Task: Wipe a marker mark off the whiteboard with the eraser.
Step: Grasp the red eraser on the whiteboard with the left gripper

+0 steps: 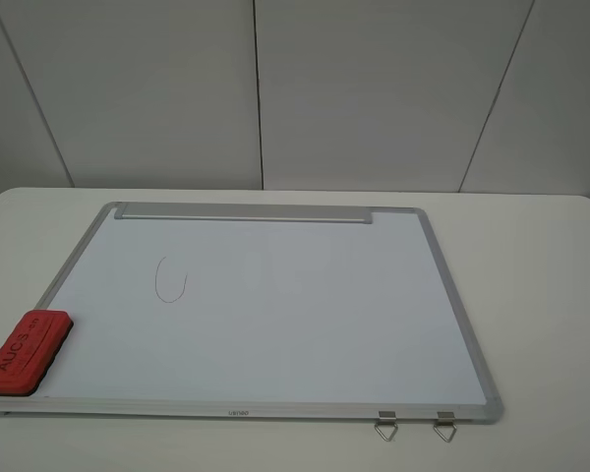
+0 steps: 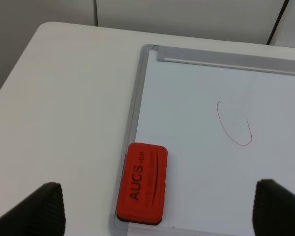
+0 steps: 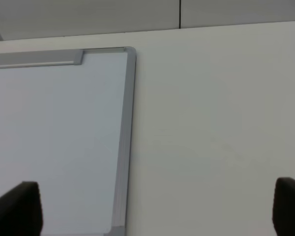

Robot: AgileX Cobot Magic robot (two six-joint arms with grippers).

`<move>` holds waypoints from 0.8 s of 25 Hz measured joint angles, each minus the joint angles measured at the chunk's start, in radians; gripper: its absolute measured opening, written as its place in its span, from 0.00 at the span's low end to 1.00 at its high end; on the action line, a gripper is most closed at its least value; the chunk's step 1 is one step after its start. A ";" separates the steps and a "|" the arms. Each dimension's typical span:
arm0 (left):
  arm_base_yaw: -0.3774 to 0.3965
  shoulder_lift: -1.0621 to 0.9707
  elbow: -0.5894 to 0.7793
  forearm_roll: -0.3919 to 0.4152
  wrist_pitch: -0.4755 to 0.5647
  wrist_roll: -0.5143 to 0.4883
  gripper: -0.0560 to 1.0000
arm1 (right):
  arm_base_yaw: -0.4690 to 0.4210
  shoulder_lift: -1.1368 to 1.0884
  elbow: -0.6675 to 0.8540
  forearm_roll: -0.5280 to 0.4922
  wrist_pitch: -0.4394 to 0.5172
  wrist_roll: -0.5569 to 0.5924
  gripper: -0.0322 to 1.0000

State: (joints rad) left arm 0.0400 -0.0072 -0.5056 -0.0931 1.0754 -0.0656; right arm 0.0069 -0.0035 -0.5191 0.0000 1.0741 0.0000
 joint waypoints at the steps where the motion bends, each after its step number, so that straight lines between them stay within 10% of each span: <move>1: 0.000 0.000 0.000 0.000 0.000 0.000 0.75 | 0.000 0.000 0.000 0.000 0.000 0.000 0.83; 20: 0.000 0.000 0.000 0.000 0.000 0.000 0.75 | 0.000 0.000 0.000 0.000 0.000 0.000 0.83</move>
State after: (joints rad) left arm 0.0400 -0.0072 -0.5056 -0.0931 1.0754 -0.0656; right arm 0.0069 -0.0035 -0.5191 0.0000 1.0741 0.0000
